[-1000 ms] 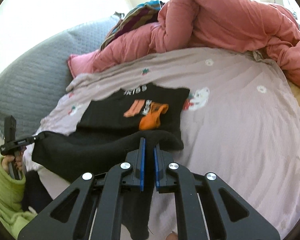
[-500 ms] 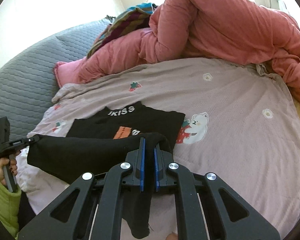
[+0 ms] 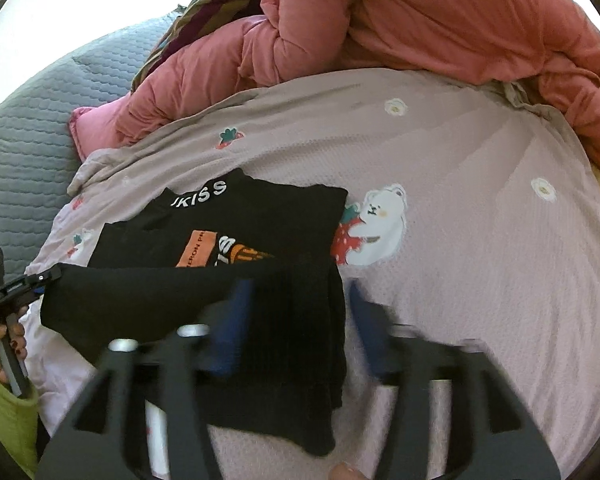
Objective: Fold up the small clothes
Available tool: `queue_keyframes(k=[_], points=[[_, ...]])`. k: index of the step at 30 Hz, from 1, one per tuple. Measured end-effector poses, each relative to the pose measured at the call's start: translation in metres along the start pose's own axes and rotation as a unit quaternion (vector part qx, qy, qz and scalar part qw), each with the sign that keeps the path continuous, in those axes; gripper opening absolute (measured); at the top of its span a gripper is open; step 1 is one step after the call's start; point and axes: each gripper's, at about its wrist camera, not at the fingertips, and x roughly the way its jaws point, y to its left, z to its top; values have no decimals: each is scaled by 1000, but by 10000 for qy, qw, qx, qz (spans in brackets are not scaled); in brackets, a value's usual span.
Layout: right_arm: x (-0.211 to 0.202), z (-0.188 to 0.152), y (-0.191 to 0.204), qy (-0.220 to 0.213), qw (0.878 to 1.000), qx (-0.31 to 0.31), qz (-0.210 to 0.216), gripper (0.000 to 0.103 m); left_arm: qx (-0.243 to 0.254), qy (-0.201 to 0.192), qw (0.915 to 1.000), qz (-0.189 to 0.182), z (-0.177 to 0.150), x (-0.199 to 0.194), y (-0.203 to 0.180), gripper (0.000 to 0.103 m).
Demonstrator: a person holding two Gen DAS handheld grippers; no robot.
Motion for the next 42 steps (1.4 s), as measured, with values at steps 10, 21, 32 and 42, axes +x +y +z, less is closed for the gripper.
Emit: queue_keyframes(k=[10, 21, 32, 42], points=[[-34, -41, 5, 182, 9998, -46, 114, 60, 169, -67, 9998, 36, -38, -36, -3, 42], [-19, -54, 7, 428, 9987, -22, 274, 60, 218, 241, 9991, 285, -55, -19, -5, 42], [-21, -47, 9, 468, 9969, -38, 625, 10, 128, 188, 9997, 50, -46, -21, -11, 4], [-29, 35, 6, -393, 9934, 198, 1060, 9, -227, -43, 9991, -347, 15, -21, -17, 4]])
